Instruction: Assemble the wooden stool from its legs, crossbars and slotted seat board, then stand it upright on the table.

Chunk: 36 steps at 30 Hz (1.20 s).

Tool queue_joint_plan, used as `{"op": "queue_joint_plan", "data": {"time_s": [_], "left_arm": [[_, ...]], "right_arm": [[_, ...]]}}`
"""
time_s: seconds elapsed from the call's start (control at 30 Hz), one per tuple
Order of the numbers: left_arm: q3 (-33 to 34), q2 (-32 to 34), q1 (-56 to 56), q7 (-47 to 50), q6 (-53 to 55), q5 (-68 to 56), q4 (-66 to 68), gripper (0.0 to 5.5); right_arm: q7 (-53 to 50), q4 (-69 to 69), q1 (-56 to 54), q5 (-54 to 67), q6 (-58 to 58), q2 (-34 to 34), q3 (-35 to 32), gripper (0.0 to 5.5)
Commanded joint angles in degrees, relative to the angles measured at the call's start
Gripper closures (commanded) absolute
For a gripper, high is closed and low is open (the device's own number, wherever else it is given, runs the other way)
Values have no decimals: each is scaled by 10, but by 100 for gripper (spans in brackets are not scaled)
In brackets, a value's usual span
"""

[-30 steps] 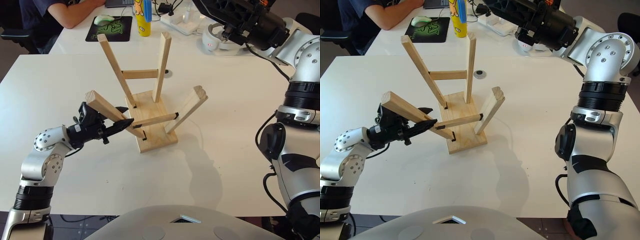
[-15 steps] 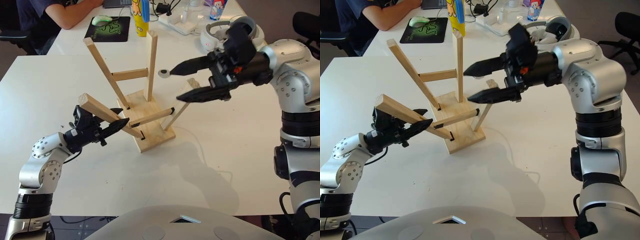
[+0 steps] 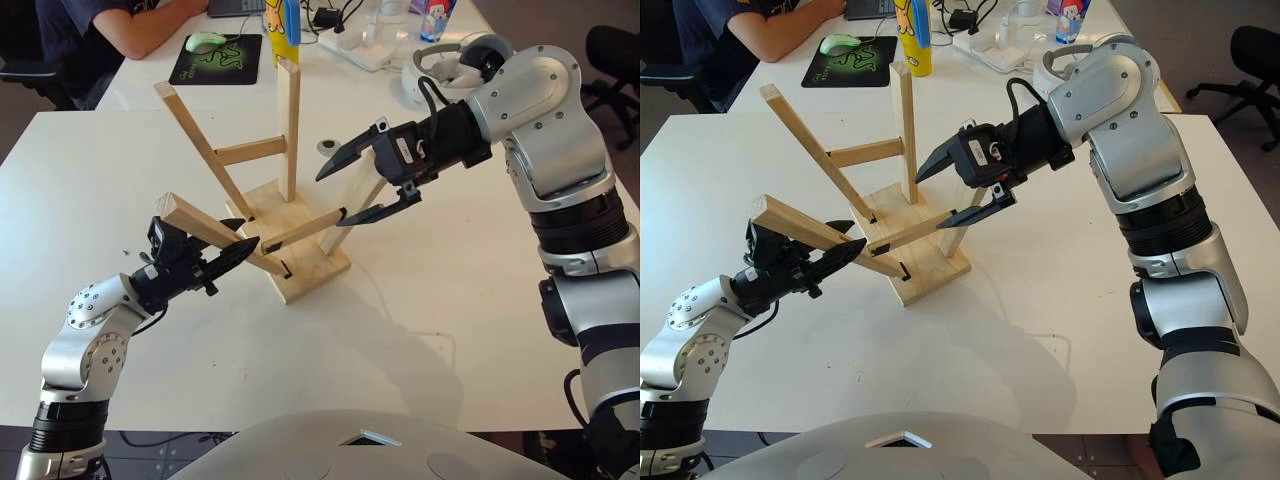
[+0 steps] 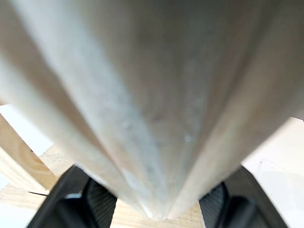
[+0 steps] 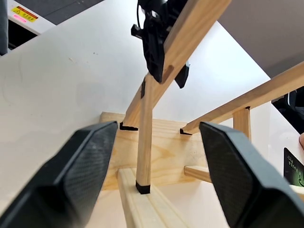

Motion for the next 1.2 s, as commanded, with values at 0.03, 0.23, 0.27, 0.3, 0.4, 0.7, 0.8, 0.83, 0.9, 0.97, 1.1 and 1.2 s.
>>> {"op": "queue_joint_plan", "data": {"time_s": [0.03,0.23,0.27,0.3,0.4,0.7,0.8,0.83,0.9,0.97,1.1,1.2], "left_arm": [[-19,0,26,2,19,27,-2,347],[-32,13,34,-1,17,42,-46,347],[-32,16,35,-1,14,47,-53,347],[-29,18,36,0,14,48,-61,347],[-18,19,39,6,17,42,-70,347],[-30,-14,89,20,3,41,-78,347],[-60,-36,107,41,-9,54,-106,347],[-67,-43,110,47,-14,58,-112,347],[-76,-52,109,59,-23,68,-121,347],[-80,-54,103,69,-29,76,-128,347],[-80,-43,90,73,-34,90,-137,347],[-87,-26,77,66,-29,100,-157,347]], "right_arm": [[10,44,11,-21,16,11,25,230],[15,45,5,-11,39,14,24,230],[15,43,5,-11,41,13,24,230],[17,41,6,-11,44,11,24,230],[21,34,11,-9,53,8,24,230],[30,65,5,-13,36,-4,34,230],[31,105,-11,-13,14,-10,44,230],[32,120,-18,-14,5,-11,50,230],[32,144,-29,-14,-10,-13,62,230],[32,157,-36,-10,-20,-16,73,230],[32,171,-45,-2,-32,-21,87,230],[32,171,-45,1,-33,-25,92,230]]}}
